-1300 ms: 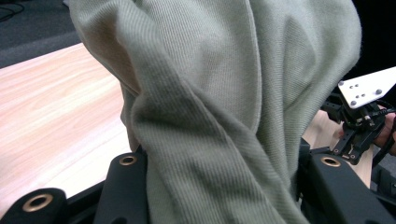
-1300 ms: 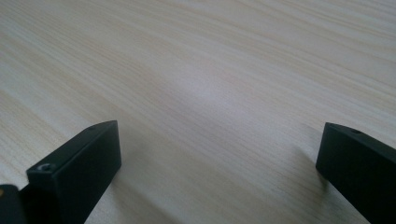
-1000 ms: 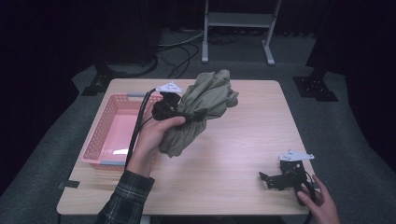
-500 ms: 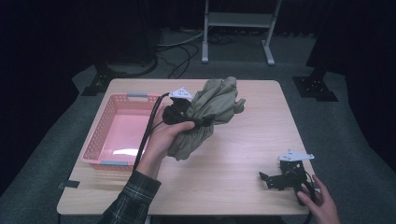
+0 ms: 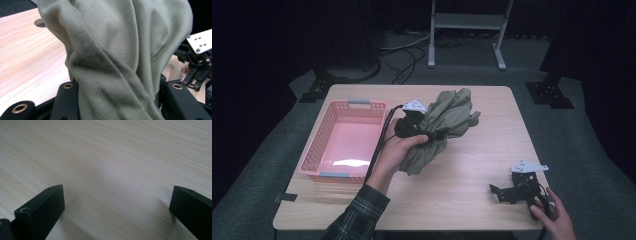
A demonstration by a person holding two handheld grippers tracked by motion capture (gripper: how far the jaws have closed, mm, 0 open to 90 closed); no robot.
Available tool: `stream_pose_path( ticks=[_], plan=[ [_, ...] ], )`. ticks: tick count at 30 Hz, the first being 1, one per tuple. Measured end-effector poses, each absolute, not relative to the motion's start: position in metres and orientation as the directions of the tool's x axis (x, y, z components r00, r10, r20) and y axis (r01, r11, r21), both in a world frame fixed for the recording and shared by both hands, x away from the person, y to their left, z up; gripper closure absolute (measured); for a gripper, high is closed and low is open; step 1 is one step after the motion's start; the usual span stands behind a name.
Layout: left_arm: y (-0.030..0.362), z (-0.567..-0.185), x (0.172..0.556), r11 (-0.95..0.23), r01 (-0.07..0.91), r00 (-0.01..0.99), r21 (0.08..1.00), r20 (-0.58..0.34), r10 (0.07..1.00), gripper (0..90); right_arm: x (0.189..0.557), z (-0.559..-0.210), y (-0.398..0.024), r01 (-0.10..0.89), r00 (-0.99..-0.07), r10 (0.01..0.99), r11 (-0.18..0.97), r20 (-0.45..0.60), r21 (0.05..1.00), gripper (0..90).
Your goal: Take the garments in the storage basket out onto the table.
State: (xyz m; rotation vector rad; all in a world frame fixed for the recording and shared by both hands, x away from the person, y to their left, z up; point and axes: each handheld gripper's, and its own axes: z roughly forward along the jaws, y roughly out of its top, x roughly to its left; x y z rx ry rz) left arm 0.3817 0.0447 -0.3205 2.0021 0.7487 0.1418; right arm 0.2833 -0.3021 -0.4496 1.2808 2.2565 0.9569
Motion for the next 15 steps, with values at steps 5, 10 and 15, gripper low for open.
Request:
stream_pose_path(
  ticks=[5, 10, 15],
  plan=[
    [0.039, -0.326, 0.381, -0.363, 0.455, 0.804, 0.813, -0.199, 0.561, 50.3, 0.283, -0.45, -0.302, 0.602, -0.516, 0.856, 0.355, 0.01, 0.715, 0.0],
    [0.033, -0.331, 0.381, -0.363, 0.456, 0.803, 0.813, -0.2, 0.562, 50.2, 0.283, -0.45, -0.302, 0.602, -0.516, 0.856, 0.355, 0.01, 0.715, 0.0],
    [0.029, -0.338, 0.382, -0.365, 0.46, 0.799, 0.81, -0.198, 0.568, 50.3, 0.283, -0.45, -0.302, 0.602, -0.516, 0.856, 0.355, 0.01, 0.715, 0.0]
  ],
)
